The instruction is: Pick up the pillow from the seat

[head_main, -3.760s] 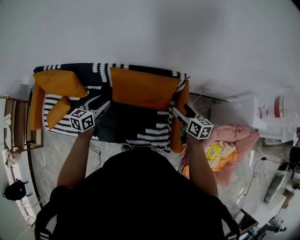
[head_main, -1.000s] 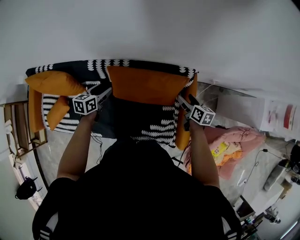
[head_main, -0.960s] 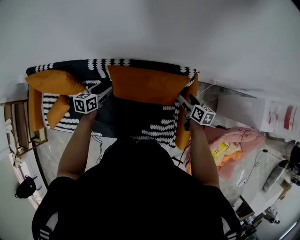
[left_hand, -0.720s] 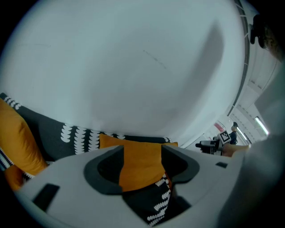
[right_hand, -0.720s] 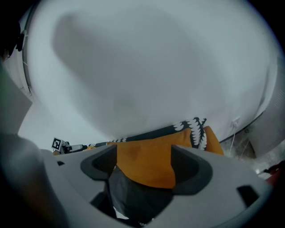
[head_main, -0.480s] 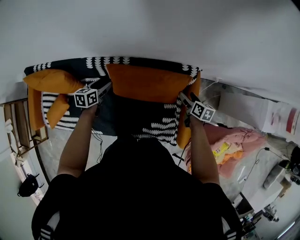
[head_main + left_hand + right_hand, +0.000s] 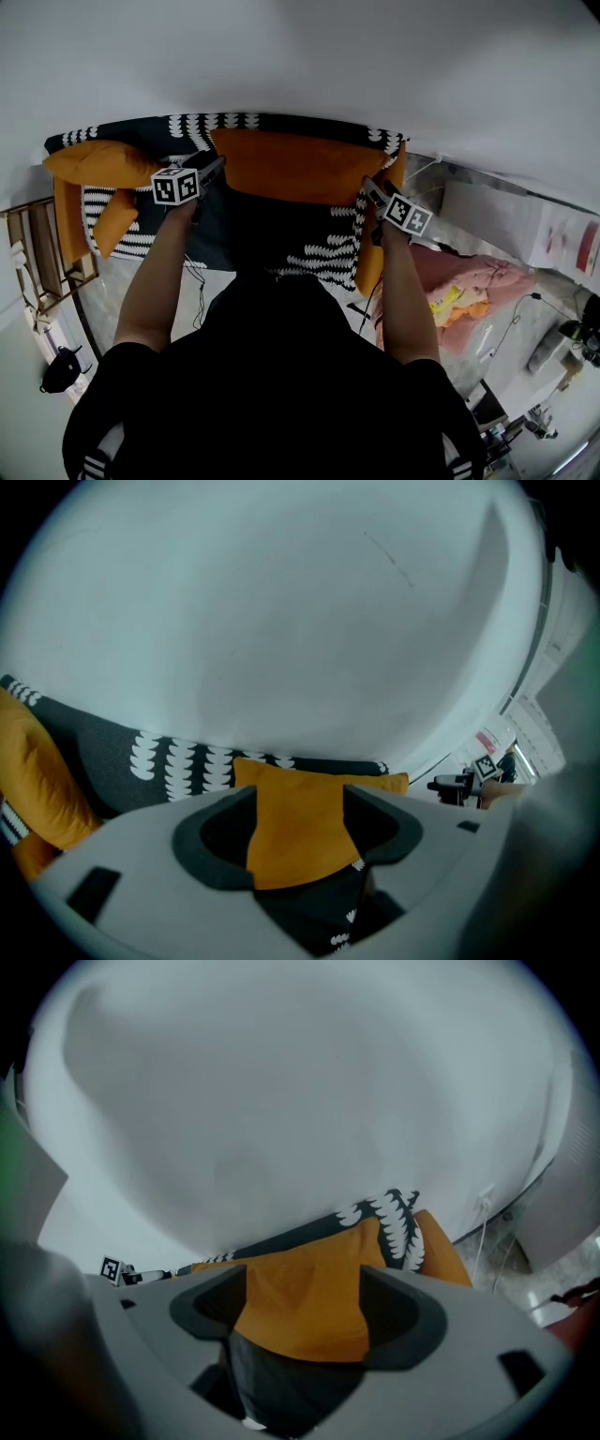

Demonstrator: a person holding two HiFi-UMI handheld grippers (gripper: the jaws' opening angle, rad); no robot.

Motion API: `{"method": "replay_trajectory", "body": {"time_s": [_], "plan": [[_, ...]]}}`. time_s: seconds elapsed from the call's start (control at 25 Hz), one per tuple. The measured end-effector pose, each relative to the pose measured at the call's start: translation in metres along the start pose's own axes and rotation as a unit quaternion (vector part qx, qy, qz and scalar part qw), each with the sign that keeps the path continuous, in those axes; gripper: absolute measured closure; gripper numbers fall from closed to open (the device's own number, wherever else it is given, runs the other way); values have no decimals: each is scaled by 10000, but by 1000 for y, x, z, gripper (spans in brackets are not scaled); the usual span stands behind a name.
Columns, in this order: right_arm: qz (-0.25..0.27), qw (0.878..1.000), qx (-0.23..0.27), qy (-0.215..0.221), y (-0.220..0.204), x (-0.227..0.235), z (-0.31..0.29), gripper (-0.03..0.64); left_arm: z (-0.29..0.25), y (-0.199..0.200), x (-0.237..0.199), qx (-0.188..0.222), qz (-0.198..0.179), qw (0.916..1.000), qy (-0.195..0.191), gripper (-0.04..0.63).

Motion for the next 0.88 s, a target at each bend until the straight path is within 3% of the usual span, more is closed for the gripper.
{"method": "replay_trajectory", "body": {"time_s": [0.52,0.88], "plan": [[-161,9997,141,-110,18,12,-33,245,-42,-6,-36,-328,24,9990,311,259],[-542,9973,455,-195,29,25,-44,245,-62,-2,-51,-50,144,9989,445,225]]}}
Point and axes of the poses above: the fingertips, and each gripper's own axes: z backward along the fingers, x to its right, y out of its top, the point moved 6 cm from there along z, backward along the fingers, and after that the axes turned 10 degrees about -z, right-handed, at the moved point
